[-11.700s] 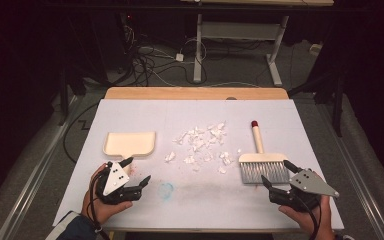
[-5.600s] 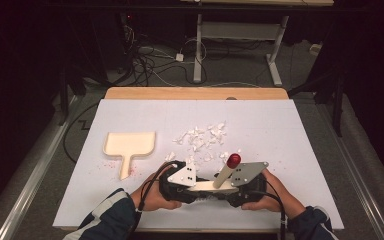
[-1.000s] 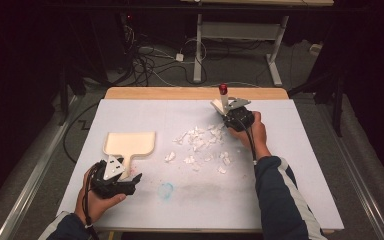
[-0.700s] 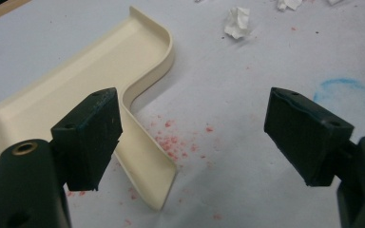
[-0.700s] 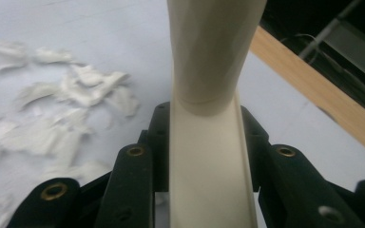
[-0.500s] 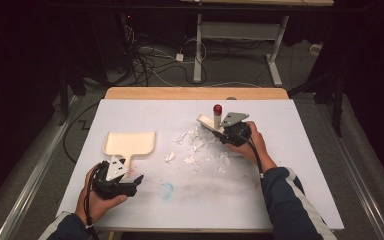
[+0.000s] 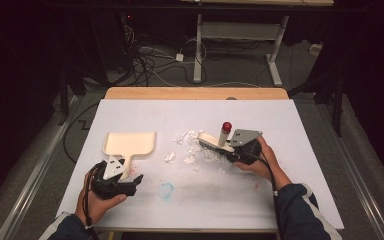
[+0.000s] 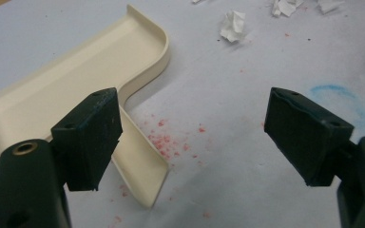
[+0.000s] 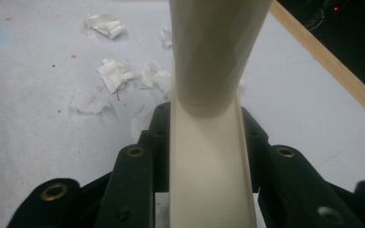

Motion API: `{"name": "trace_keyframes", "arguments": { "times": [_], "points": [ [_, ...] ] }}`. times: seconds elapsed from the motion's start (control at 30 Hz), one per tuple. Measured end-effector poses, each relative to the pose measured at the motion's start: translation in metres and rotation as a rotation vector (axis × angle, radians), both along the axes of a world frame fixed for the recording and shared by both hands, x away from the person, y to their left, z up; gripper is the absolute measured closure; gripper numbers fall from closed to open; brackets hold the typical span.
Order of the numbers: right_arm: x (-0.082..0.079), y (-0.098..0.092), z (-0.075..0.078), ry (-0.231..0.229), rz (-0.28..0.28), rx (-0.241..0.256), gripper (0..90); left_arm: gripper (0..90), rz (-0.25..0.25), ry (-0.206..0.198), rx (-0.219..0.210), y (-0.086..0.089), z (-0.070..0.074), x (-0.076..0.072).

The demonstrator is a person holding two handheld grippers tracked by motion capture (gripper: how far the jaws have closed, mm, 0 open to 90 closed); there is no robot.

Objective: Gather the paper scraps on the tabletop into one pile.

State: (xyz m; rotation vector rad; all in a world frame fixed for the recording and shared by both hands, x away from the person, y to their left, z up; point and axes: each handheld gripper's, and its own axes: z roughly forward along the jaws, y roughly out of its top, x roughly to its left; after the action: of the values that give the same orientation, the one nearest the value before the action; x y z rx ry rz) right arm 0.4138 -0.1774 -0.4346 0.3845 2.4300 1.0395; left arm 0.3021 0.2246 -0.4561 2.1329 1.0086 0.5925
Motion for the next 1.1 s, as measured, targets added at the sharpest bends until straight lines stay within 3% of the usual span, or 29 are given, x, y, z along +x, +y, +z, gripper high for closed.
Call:
{"name": "trace_keyframes", "arguments": {
  "times": [0.07,0.17,0.33,0.43,0.57,0.6,0.7,0.83,1.0,1.1],
  "points": [
    [-0.001,-0.005,0.005,-0.027,-0.038,0.020,67.8,19.4,0.001,0.000,0.001,0.000,0.000,0.000],
    [-0.001,-0.016,0.015,-0.029,-0.083,0.102,67.8,19.4,0.001,-0.004,0.002,0.000,0.001,0.000],
    [-0.006,-0.034,0.028,-0.028,-0.201,0.155,67.8,19.4,0.002,-0.004,0.015,0.001,0.000,-0.001],
    [-0.009,-0.040,0.031,-0.016,-0.249,0.155,67.8,19.4,-0.002,-0.005,0.028,0.000,0.000,-0.001],
    [-0.021,-0.047,0.034,-0.001,-0.373,0.127,67.8,19.4,-0.009,-0.001,0.032,-0.001,0.000,-0.002],
    [-0.028,-0.048,0.032,0.020,-0.434,0.109,67.8,19.4,-0.010,-0.002,0.034,-0.002,0.000,-0.003],
    [-0.038,-0.043,0.024,0.017,-0.519,0.029,67.8,19.4,-0.017,-0.002,0.038,-0.005,0.000,-0.003],
    [-0.040,-0.031,0.007,0.067,-0.589,-0.011,67.9,19.5,-0.022,-0.008,0.043,-0.007,0.001,-0.004],
    [-0.041,-0.002,0.001,0.082,-0.594,-0.013,67.8,19.5,-0.023,-0.010,0.039,-0.009,0.002,-0.004],
    [-0.042,0.027,-0.001,0.088,-0.589,0.018,67.8,19.4,-0.026,-0.011,0.038,-0.009,0.002,-0.004]
  ]
}}
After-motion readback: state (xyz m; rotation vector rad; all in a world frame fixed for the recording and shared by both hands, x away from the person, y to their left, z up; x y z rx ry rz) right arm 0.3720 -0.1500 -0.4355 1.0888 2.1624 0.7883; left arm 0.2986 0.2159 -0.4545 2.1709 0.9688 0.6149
